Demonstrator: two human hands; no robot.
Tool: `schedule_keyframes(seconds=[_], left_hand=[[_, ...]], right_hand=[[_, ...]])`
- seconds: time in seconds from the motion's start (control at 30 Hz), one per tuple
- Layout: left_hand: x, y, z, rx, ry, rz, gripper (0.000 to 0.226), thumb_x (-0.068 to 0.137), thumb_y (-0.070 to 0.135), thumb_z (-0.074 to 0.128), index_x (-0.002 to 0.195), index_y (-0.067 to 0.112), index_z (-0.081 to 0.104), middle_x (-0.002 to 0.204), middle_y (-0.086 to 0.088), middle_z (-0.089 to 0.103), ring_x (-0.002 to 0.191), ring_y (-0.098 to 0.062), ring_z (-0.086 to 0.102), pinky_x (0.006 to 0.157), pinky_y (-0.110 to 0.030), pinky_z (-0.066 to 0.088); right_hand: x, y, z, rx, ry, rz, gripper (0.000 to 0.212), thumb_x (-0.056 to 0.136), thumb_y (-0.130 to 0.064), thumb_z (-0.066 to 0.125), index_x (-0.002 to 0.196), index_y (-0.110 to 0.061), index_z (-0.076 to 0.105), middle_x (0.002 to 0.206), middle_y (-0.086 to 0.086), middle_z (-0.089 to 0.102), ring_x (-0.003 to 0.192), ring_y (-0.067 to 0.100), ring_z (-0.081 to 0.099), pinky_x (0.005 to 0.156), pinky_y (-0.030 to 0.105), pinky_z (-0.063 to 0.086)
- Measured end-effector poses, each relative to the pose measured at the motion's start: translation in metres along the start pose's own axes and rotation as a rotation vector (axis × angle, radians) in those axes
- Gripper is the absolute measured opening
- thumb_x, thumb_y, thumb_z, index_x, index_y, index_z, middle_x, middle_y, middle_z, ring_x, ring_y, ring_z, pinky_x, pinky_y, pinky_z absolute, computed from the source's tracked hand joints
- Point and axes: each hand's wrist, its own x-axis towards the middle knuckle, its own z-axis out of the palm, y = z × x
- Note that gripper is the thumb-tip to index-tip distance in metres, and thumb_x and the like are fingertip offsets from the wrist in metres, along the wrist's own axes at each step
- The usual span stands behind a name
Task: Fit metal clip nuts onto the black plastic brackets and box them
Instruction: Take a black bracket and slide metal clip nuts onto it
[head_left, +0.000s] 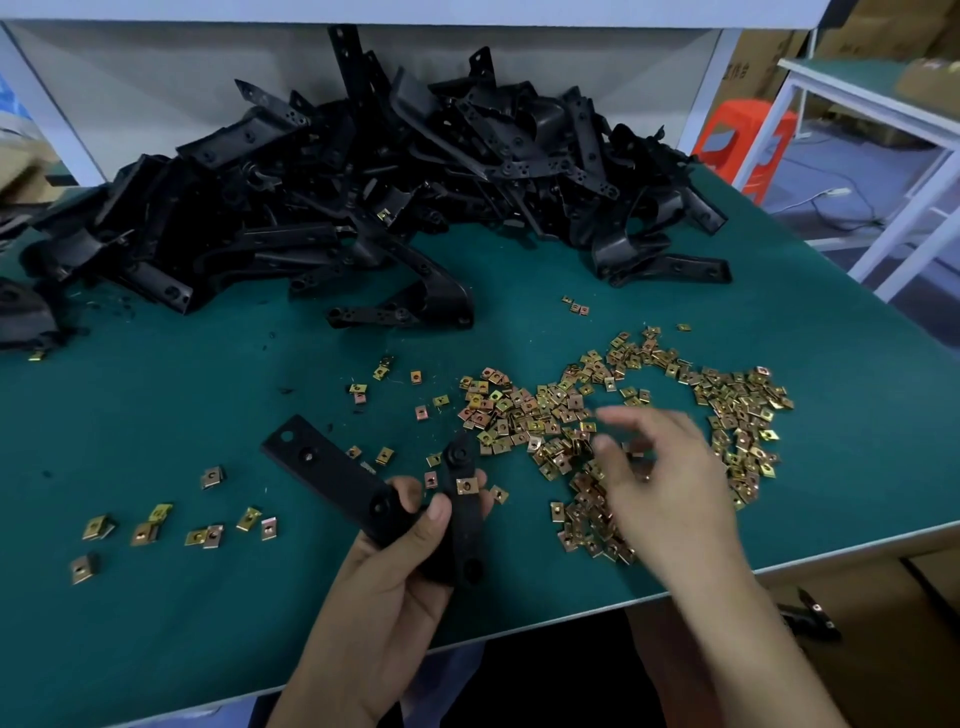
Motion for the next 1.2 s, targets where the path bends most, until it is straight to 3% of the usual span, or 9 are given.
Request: schedule_keyframes(seconds=[0.07,0.13,0.33,0.43,0.5,0.6,0.77,0.97,1.2], left_hand=[[0.001,0.001,-0.003,-0.017,0.000,0.004,0.015,0.075,0.006,0.070,0.071,0.018,0.061,0.115,-0.018,0.072,0.103,-0.029,0.074,0.068,-0.026,0.059],[0.002,0.001,-0.005,-0.012,0.009,0.012,0.017,0.073,0.006,0.072,0.071,0.018,0.061,0.106,-0.014,0.073,0.098,-0.026,0.074,0.064,-0.025,0.058],[0.006,-0.002,-0.007,-0.003,0.008,0.027,0.018,0.075,0.008,0.073,0.075,0.018,0.058,0.097,-0.011,0.061,0.093,-0.021,0.072,0.066,-0.026,0.058],[0.007,-0.003,-0.006,0.011,0.001,0.034,0.018,0.079,0.007,0.071,0.078,0.018,0.056,0.100,-0.013,0.054,0.088,-0.019,0.067,0.068,-0.027,0.058],[0.008,-0.004,-0.006,0.017,-0.004,0.033,0.018,0.080,0.004,0.068,0.078,0.018,0.057,0.104,-0.015,0.059,0.091,-0.021,0.069,0.067,-0.028,0.059],[0.007,-0.003,-0.005,0.017,-0.012,0.032,0.023,0.076,-0.002,0.068,0.080,0.019,0.061,0.112,-0.018,0.066,0.100,-0.025,0.071,0.072,-0.030,0.060],[0.007,-0.001,-0.004,0.034,-0.010,0.004,0.028,0.076,-0.008,0.066,0.081,0.019,0.062,0.120,-0.022,0.065,0.105,-0.029,0.070,0.076,-0.035,0.060],[0.010,0.001,-0.008,0.044,-0.058,-0.038,0.036,0.076,-0.013,0.074,0.082,0.020,0.062,0.122,-0.023,0.065,0.111,-0.035,0.064,0.088,-0.043,0.060],[0.013,-0.001,-0.015,0.011,-0.109,-0.055,0.037,0.069,-0.002,0.086,0.086,0.019,0.060,0.121,-0.025,0.065,0.112,-0.038,0.064,0.094,-0.047,0.056]], right_hand=[[0.012,0.016,-0.004,-0.258,-0.073,0.034,0.034,0.092,-0.026,0.070,0.126,-0.024,0.068,0.121,0.000,0.060,0.116,0.023,0.047,0.100,0.031,0.034],[0.017,0.024,0.000,-0.297,-0.126,0.042,0.030,0.092,-0.028,0.070,0.121,-0.021,0.072,0.119,0.003,0.063,0.116,0.025,0.048,0.097,0.030,0.034],[0.020,0.028,0.002,-0.146,-0.026,0.023,0.012,0.083,-0.025,0.080,0.092,-0.025,0.073,0.093,-0.007,0.061,0.098,0.022,0.058,0.085,0.030,0.043],[0.017,0.027,0.002,-0.056,0.020,0.050,0.016,0.079,-0.028,0.084,0.083,-0.032,0.069,0.091,-0.013,0.062,0.089,0.008,0.059,0.076,0.025,0.044],[0.016,0.025,0.002,0.013,0.034,0.090,0.020,0.075,-0.029,0.087,0.076,-0.033,0.068,0.085,-0.015,0.063,0.077,-0.002,0.058,0.065,0.017,0.040],[0.015,0.024,0.001,0.070,0.016,0.103,0.018,0.072,-0.030,0.088,0.071,-0.031,0.070,0.076,-0.014,0.066,0.073,-0.005,0.059,0.061,0.017,0.041],[0.001,0.015,0.004,0.252,-0.066,0.079,0.006,0.086,-0.036,0.074,0.090,-0.036,0.079,0.081,-0.026,0.073,0.085,-0.010,0.065,0.071,0.010,0.045],[-0.020,0.000,0.019,0.556,-0.226,0.088,0.018,0.093,-0.008,0.068,0.094,-0.025,0.076,0.073,-0.001,0.074,0.069,0.010,0.069,0.067,0.020,0.054],[-0.029,-0.006,0.028,0.612,-0.356,0.164,0.022,0.095,-0.011,0.064,0.100,-0.028,0.077,0.076,-0.003,0.072,0.068,0.007,0.066,0.064,0.019,0.053]])
